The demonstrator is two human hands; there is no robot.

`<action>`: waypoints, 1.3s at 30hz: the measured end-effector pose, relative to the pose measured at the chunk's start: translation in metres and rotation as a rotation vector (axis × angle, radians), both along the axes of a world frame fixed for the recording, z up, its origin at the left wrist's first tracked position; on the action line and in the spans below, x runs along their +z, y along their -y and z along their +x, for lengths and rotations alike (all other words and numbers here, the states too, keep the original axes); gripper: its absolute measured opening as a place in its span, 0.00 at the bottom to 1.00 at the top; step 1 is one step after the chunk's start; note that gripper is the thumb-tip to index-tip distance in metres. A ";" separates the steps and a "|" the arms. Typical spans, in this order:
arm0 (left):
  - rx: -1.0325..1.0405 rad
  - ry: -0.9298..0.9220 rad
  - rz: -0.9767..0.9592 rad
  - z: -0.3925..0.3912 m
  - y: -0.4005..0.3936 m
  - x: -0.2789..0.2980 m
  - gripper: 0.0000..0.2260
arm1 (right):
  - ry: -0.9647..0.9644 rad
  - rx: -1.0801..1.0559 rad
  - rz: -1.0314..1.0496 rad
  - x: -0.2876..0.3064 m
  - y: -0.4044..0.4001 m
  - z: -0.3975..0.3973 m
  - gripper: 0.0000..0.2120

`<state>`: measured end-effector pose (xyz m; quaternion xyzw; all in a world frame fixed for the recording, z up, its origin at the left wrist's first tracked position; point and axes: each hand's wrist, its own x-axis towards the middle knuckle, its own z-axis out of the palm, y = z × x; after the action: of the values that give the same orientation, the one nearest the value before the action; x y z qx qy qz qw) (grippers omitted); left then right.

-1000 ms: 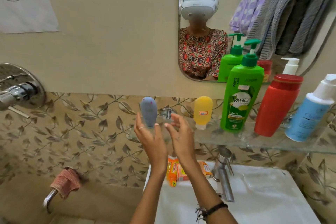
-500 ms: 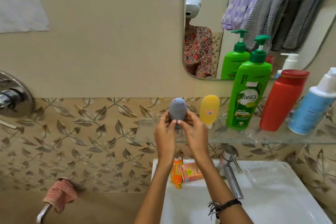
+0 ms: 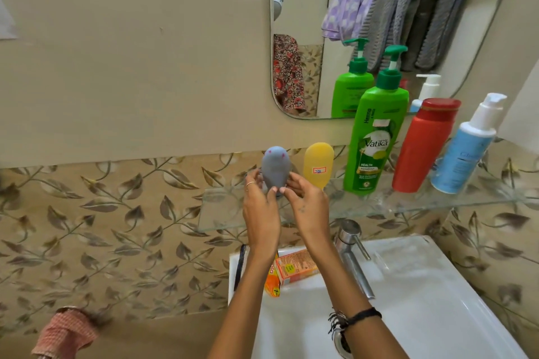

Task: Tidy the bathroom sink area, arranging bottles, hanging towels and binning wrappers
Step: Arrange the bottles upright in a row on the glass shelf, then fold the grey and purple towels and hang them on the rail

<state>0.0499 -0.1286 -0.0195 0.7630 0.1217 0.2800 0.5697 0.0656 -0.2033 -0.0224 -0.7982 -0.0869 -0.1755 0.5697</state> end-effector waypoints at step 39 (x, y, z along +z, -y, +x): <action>-0.935 1.043 0.255 -0.144 0.361 0.294 0.09 | 0.695 -1.304 -0.309 0.267 0.332 -0.204 0.29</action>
<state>-0.0941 -0.4896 0.2745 0.5625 -0.5406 0.3469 0.5205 -0.1389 -0.5355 0.2442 -0.6575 0.2046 -0.7045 0.1719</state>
